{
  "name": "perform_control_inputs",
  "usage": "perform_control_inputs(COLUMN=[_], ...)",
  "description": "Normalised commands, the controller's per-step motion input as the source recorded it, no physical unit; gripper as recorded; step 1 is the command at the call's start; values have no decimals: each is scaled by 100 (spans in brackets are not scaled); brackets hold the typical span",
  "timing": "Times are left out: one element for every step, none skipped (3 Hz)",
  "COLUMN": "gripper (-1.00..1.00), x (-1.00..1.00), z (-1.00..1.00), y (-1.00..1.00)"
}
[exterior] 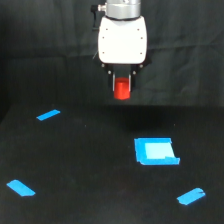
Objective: Pick up the red object from the table
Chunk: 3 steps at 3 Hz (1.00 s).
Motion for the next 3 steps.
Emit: perform_control_inputs(gripper=[-100,-99,-99], x=[-14,-15,-4], z=[49,39,26], y=[-15,-14,-6])
